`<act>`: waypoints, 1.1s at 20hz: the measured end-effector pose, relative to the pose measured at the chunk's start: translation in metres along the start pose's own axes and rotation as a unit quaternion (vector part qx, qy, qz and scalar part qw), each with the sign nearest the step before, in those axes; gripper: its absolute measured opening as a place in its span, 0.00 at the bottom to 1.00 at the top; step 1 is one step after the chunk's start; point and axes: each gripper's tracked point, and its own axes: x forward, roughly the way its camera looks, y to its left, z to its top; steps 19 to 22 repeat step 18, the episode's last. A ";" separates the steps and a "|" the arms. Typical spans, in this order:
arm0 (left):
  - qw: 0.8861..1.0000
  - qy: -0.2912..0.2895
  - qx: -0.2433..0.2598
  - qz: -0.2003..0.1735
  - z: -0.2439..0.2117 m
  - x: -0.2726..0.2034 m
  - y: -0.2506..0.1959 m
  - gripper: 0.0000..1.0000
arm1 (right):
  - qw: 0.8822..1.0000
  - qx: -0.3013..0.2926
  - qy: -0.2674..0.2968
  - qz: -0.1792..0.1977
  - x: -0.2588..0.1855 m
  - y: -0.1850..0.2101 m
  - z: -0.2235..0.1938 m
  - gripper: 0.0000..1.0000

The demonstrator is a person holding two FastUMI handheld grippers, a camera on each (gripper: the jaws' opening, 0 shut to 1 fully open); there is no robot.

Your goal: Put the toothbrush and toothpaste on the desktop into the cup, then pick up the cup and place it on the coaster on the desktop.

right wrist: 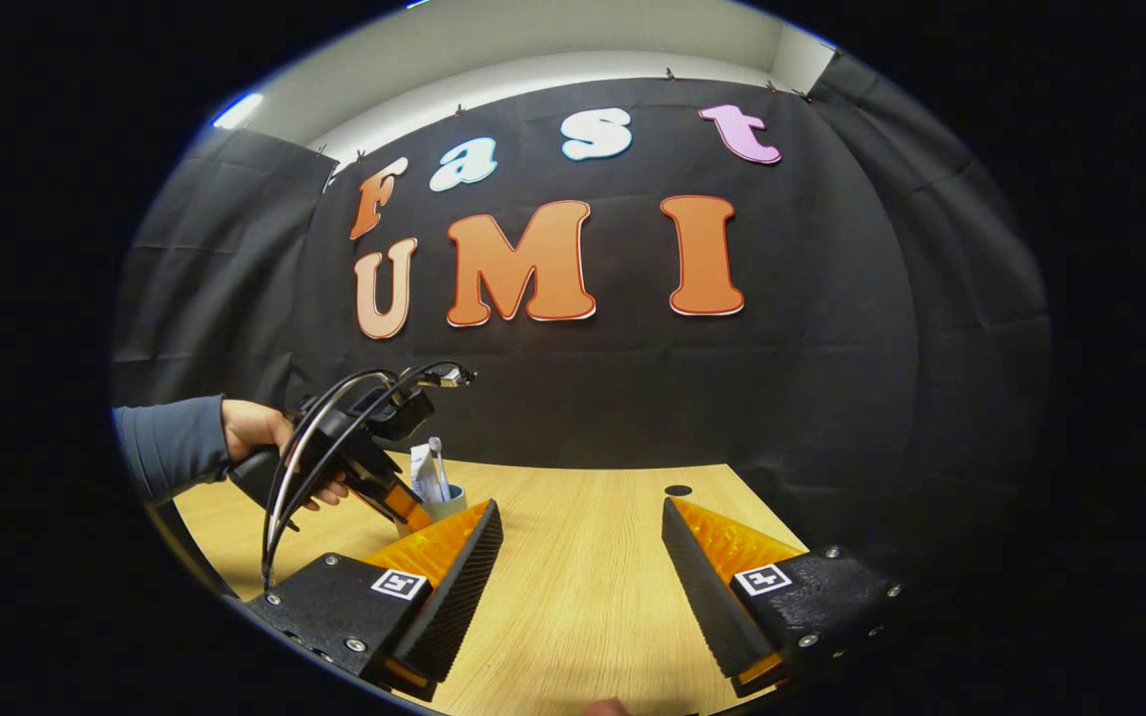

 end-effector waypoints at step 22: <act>0.914 -0.379 0.020 0.141 0.069 -0.094 0.057 0.99 | 0.999 -0.023 -0.042 0.007 0.033 0.101 0.049 0.97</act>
